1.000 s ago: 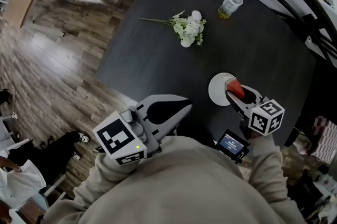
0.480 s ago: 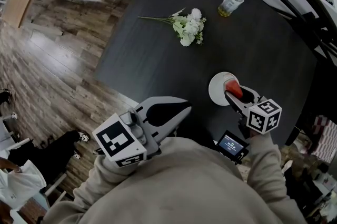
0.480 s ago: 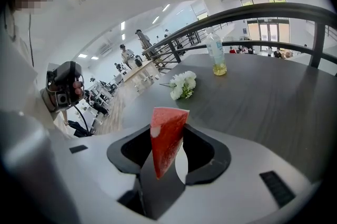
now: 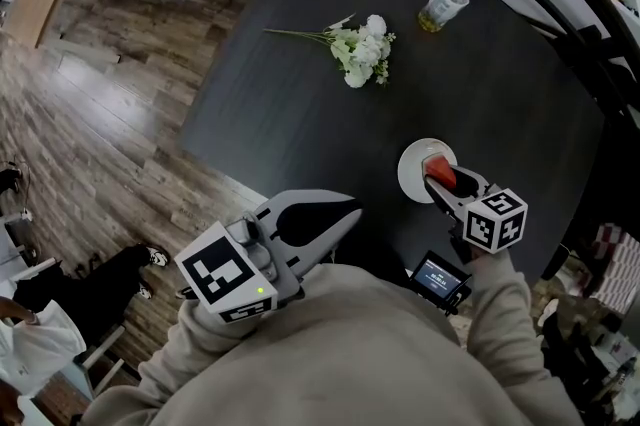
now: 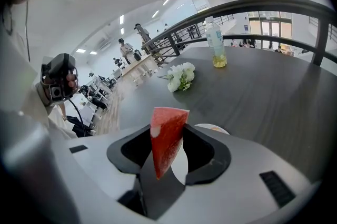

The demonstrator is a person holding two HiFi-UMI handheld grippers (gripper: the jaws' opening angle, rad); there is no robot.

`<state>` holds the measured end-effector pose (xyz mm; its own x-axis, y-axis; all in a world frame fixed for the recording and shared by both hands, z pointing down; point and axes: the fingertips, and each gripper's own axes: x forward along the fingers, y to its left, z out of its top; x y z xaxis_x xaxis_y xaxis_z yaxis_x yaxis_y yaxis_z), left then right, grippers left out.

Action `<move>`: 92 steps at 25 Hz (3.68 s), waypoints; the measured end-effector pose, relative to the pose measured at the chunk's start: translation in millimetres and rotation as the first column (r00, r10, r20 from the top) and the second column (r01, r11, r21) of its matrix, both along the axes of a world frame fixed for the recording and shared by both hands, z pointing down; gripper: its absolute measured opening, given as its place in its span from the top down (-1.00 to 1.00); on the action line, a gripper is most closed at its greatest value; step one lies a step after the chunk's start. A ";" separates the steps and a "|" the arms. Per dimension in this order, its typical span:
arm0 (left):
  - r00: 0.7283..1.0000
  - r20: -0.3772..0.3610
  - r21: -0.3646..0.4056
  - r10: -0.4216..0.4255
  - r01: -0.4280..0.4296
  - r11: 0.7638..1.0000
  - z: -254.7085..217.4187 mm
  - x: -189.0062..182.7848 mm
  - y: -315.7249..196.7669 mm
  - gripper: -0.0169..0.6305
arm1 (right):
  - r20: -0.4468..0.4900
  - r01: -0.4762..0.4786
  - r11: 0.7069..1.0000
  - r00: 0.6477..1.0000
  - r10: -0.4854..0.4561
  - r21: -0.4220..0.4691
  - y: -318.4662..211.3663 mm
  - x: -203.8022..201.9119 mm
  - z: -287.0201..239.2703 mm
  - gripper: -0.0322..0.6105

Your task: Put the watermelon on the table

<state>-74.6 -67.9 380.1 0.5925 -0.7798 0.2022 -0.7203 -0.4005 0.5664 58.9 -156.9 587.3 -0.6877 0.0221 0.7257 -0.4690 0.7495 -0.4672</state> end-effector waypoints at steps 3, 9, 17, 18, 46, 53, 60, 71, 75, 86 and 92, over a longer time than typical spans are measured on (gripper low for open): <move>1.000 -0.002 -0.006 -0.007 0.007 1.000 1.7 -0.7 2.0 0.93 | -0.017 0.006 1.000 1.000 -0.006 -0.002 1.2 1.8 7.3 0.32; 1.000 -0.006 -0.011 -0.017 0.017 1.000 5.4 -3.7 3.5 0.93 | -0.053 0.013 1.000 0.999 -0.014 -0.014 2.5 5.1 26.0 0.32; 1.000 -0.011 -0.025 -0.029 0.029 0.999 10.5 -8.9 6.1 0.93 | -0.100 0.021 1.000 0.995 -0.023 -0.020 1.7 7.0 46.0 0.32; 0.999 -0.011 -0.028 -0.032 0.032 0.999 11.1 -9.9 5.9 0.93 | -0.107 0.022 1.000 0.994 -0.024 -0.021 1.6 7.4 48.3 0.32; 0.998 -0.014 -0.050 -0.060 0.060 0.997 20.1 -18.9 11.4 0.93 | -0.279 -0.017 0.998 0.960 -0.001 -0.063 2.1 33.3 109.4 0.32; 0.998 -0.015 -0.053 -0.062 0.061 0.997 20.1 -18.9 13.4 0.93 | -0.289 -0.033 0.997 0.957 0.011 -0.072 2.5 34.0 113.3 0.32; 0.998 -0.016 -0.055 -0.060 0.059 0.997 20.7 -16.4 15.2 0.93 | -0.299 -0.034 0.998 0.954 0.015 -0.059 3.0 33.8 115.3 0.30; 0.999 -0.019 -0.051 -0.050 0.049 0.997 19.4 -17.4 15.8 0.93 | -0.304 -0.021 0.999 0.953 0.008 -0.040 5.7 26.2 113.7 -0.01; 0.999 -0.016 -0.048 -0.041 0.040 0.998 18.0 -15.9 14.3 0.93 | -0.290 -0.030 0.999 0.957 0.018 -0.038 4.4 24.0 111.0 -0.03; 0.999 0.013 0.010 0.039 -0.039 0.999 -5.9 -7.1 0.6 0.93 | -0.216 -0.120 0.992 0.969 0.123 0.028 -14.3 23.4 66.9 -0.03; 0.989 0.051 0.092 0.138 -0.142 0.986 -38.1 10.7 -17.6 0.93 | -0.118 -0.237 0.965 0.961 0.249 0.112 -37.4 42.7 6.4 -0.02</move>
<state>-63.9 -85.5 341.9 0.6895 -0.7066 0.1593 -0.6766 -0.5498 0.4898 101.7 -194.3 593.7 -0.5636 -0.2079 0.7994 -0.6943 0.6435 -0.3221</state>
